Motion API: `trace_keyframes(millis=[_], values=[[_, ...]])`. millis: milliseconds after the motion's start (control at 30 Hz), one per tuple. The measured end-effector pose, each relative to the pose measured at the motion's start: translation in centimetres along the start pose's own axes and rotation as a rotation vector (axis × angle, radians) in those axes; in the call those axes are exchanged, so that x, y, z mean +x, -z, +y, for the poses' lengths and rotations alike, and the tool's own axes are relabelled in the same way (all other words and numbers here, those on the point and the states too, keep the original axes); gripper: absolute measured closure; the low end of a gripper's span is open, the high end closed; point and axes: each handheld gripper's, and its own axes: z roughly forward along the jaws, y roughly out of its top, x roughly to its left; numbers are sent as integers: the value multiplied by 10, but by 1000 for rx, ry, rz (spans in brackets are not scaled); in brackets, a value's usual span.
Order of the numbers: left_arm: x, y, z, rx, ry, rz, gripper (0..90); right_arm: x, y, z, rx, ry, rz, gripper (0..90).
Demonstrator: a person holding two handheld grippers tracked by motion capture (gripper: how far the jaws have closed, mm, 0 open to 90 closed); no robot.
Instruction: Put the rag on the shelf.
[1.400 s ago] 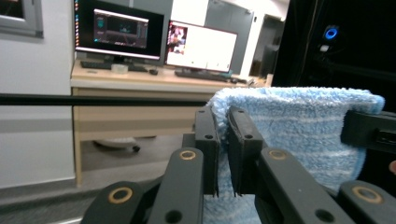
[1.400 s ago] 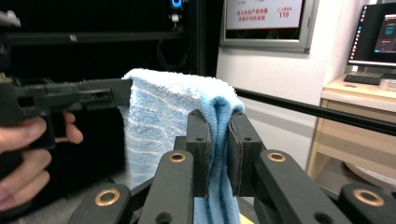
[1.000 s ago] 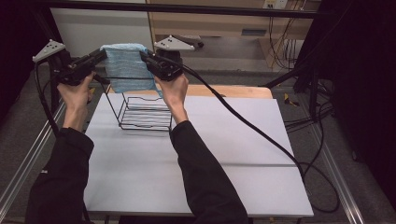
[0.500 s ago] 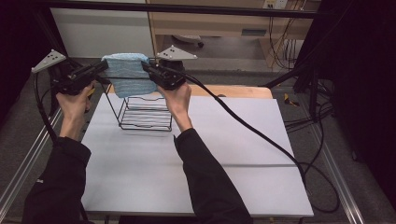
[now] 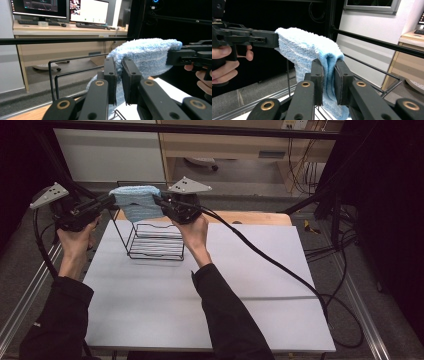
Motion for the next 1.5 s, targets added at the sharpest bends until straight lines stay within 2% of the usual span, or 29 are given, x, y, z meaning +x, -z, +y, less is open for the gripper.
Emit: trace_keyframes(millis=[200, 367, 467, 533, 633, 700, 900, 1033, 1233, 1300, 1500], values=[[-4, 2, 4, 5, -13, -1, 826, -1, 2, 1, -6, 3, -4, 797], [-5, 7, -5, 8, 0, -18, 823, 1, 4, -3, 2, 17, -1, 797], [-5, 10, -8, 31, 22, -23, 814, 4, 4, -4, 8, 34, 3, 797], [-6, 12, -7, 57, 22, -15, 803, 5, 4, -5, 12, 44, 6, 797], [-9, 15, -1, 88, -1, 22, 794, 5, 5, -5, 21, 58, 9, 798], [-11, 17, 7, 92, -4, 45, 795, 6, 5, -6, 25, 62, 10, 798], [-12, 17, 37, 91, 27, 92, 818, 8, 6, -7, 35, 92, 11, 798], [-16, 5, 45, 164, 39, 84, 880, 9, 6, -9, 37, 110, 13, 794], [-22, -8, 33, 258, 8, 53, 894, 10, 7, -9, 49, 125, 21, 760], [-23, -7, 27, 272, 5, 43, 895, 11, 8, -9, 57, 126, 29, 715], [-24, -4, 9, 304, -16, 33, 895, 16, 17, -5, 57, 90, 71, 520]])
